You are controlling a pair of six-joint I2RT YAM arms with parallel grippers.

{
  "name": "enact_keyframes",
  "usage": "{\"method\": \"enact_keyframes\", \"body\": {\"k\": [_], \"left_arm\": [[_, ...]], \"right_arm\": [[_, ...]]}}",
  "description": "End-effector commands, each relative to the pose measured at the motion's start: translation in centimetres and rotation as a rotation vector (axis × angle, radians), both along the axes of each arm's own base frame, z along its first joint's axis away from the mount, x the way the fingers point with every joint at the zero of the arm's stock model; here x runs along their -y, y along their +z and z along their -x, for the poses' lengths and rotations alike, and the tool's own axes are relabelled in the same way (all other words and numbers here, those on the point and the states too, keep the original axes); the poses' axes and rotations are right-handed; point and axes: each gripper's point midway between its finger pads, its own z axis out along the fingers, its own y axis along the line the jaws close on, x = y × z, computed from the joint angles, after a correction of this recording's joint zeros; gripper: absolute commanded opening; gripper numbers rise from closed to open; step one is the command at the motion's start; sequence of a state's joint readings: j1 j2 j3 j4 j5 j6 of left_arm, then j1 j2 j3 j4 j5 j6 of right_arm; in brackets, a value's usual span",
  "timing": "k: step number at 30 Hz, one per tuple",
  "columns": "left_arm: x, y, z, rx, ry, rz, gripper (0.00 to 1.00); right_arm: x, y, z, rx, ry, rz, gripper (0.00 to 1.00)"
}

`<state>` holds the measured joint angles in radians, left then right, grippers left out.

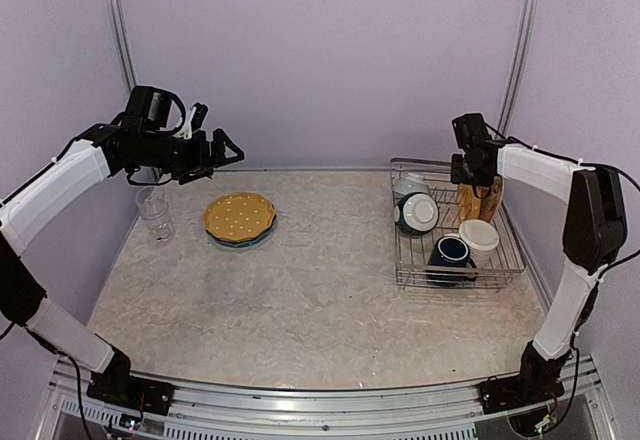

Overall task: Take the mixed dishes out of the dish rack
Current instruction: Grab the plate from the dish rack.

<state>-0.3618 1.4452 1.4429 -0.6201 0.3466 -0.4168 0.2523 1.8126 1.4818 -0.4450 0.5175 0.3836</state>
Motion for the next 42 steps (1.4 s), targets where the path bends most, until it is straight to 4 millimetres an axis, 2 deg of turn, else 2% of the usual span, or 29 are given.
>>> {"method": "enact_keyframes", "body": {"k": [1,4,12,20,23,24,31,42], "left_arm": [[0.5,0.6,0.1,0.007,-0.018,0.006,0.99],[0.5,0.6,0.1,0.008,-0.018,0.007,0.99],[0.6,0.2,-0.1,-0.003,-0.017,0.003,0.99],[0.6,0.0,-0.2,-0.007,-0.015,-0.002,0.99],[0.7,-0.1,-0.2,-0.011,-0.016,-0.003,0.99],[0.7,-0.2,-0.2,-0.012,-0.018,-0.002,0.99],[0.8,-0.5,-0.3,-0.021,-0.021,-0.003,0.99],[1.0,-0.9,-0.4,-0.037,-0.025,-0.006,0.99]], "right_arm": [[0.7,-0.1,0.2,-0.033,-0.019,0.068,0.45],[0.7,-0.4,0.3,-0.043,-0.015,0.073,0.38],[1.1,-1.8,0.3,-0.078,-0.030,0.105,0.35],[1.0,-1.6,0.3,-0.084,-0.025,0.105,0.12],[1.1,-0.3,0.5,-0.066,-0.032,0.103,0.01],[1.2,0.3,0.6,-0.056,-0.033,0.104,0.00],[1.5,4.8,1.0,0.006,-0.021,0.121,0.00],[1.7,11.4,3.0,0.111,0.027,0.129,0.00]]}}
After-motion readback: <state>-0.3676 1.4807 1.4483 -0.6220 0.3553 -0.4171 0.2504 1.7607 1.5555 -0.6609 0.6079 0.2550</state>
